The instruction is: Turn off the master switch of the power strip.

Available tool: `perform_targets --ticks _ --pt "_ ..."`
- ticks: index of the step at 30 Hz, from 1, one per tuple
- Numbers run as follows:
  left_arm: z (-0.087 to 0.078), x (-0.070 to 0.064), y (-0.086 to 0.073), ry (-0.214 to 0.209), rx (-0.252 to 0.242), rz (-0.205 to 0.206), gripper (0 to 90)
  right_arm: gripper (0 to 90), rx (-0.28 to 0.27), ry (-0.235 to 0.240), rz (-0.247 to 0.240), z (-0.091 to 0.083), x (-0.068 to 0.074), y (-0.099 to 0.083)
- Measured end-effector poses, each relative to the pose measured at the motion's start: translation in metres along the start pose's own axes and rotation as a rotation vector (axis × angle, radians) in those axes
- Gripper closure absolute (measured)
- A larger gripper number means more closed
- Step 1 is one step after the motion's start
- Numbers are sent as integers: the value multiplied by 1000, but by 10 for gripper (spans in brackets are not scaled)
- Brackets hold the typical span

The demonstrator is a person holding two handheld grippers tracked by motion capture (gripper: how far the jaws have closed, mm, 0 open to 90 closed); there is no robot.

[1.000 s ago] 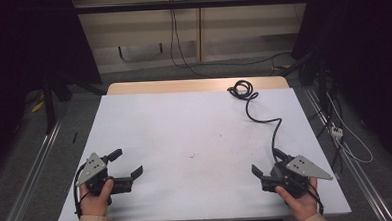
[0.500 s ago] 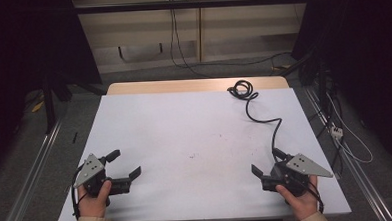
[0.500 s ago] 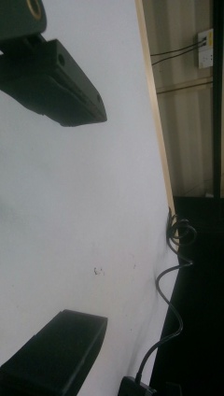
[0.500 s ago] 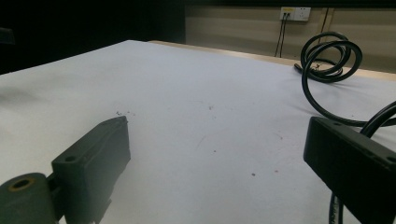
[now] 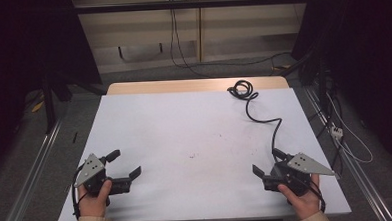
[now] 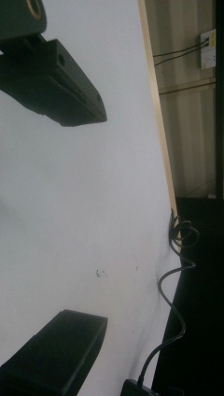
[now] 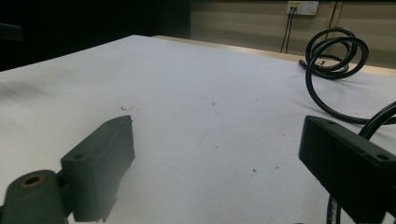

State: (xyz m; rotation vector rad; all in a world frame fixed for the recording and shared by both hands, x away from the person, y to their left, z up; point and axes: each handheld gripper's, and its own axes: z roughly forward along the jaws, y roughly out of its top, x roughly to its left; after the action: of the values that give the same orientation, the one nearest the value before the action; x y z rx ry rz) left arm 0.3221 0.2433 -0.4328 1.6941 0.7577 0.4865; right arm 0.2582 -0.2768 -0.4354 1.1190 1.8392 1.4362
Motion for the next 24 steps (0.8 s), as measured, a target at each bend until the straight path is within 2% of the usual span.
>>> perform_targets --ticks 11,19,24 --pt "0 -1 0 3 -1 2 35 167 18 27 11 -2 -6 2" --pt "1 -1 1 3 -2 2 35 294 37 57 35 -6 -14 4" --pt "1 -2 1 4 0 3 35 348 44 63 28 -7 -18 5"
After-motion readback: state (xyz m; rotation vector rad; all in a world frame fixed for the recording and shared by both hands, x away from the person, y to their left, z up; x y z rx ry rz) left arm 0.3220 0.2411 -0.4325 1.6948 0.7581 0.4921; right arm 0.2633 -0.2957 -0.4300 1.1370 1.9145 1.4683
